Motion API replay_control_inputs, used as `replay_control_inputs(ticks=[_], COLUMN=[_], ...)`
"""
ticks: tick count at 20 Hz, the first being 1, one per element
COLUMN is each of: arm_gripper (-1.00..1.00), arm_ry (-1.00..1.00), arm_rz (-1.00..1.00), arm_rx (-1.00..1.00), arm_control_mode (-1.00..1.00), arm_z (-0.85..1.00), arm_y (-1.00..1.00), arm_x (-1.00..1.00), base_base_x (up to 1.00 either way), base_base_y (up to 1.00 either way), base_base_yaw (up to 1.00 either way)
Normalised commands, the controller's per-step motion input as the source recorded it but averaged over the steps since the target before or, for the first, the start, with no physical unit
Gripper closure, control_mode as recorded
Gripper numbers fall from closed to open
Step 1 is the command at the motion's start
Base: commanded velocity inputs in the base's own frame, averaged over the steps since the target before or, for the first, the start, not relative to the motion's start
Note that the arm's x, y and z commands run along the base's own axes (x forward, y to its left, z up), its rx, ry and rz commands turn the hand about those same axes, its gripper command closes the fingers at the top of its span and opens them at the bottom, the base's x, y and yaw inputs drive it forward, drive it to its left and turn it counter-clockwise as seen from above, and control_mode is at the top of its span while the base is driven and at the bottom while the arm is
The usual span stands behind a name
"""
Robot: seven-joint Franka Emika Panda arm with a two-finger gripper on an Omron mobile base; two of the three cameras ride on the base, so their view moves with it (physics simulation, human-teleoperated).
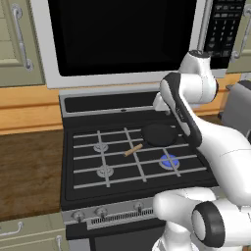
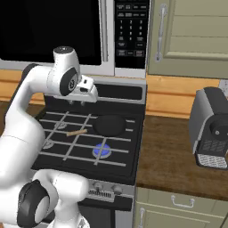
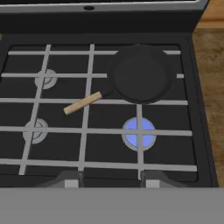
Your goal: Turn off the front right burner of the stove.
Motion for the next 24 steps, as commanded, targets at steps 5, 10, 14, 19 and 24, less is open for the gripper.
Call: replay_control_inputs(ticks=[5, 10, 14, 19, 24], arm_gripper=[-1.00, -1.00, -1.00, -1.00, -1.00], arm_ry=[-0.16, -0.21, -0.21, -0.13, -0.08], arm_rz=[-0.13, -0.19, -0.14, -0.16, -0.15], arm_rx=[0.12, 0.31, 0.41, 0.41, 0.41], arm_control_mode=[-1.00, -1.00, -1.00, -1.00, -1.00], arm_z=[-0.03, -0.23, -0.35, -0.39, -0.33], arm_y=[-0.62, -1.00, -1.00, -0.87, -0.57], arm_x=[-0.73, -1.00, -1.00, -1.00, -0.80], base_base_x=[0.00, 0.00, 0.00, 0.00, 0.00], base_base_y=[0.00, 0.00, 0.00, 0.00, 0.00], base_base_yaw=[0.00, 0.00, 0.00, 0.00, 0.00])
